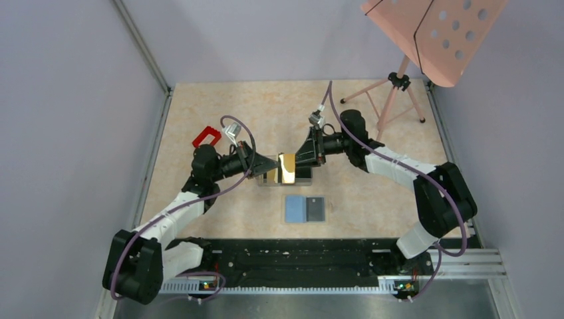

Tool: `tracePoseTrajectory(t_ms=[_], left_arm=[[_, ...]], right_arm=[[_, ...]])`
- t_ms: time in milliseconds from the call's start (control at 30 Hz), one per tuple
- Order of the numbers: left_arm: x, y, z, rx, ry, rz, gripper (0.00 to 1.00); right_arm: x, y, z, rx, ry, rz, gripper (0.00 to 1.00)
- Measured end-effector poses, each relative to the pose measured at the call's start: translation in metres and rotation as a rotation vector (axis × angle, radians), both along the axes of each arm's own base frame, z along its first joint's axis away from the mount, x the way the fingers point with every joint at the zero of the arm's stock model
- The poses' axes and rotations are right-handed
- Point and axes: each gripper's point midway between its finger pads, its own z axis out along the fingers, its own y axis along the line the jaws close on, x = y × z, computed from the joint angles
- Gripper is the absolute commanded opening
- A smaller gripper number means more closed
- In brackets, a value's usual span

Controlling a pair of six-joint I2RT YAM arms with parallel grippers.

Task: Put the credit cards into the card holder
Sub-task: Insert the credit card into the card holder.

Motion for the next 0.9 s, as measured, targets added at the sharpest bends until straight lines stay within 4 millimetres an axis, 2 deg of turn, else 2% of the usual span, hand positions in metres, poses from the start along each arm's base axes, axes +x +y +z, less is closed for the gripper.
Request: tracePoseTrajectory(t_ms=[100, 233, 367, 900], left_arm=[[0.001, -0.001, 0.001, -0.023, 0.000, -0.001, 0.00], [0.005, -0.004, 0.005, -0.051, -0.005, -0.002, 0.00], [0.008, -0.005, 0.002, -0.058, 0.012, -0.003, 0.00], [0.019, -0.007, -0.015, -0.022, 0.049, 0.053, 0.00]], right_arm=[[-0.002, 0.002, 0.006, 0.036, 0.003, 0.005, 0.29], [-0.003, 0.004, 0.016, 0.075, -0.015, 0.019, 0.01], [-0.004, 0.004, 0.020, 0.091, -0.027, 0.029, 0.00], [0.016, -0.009, -0.001, -0.079, -0.040, -0.032, 0.00]])
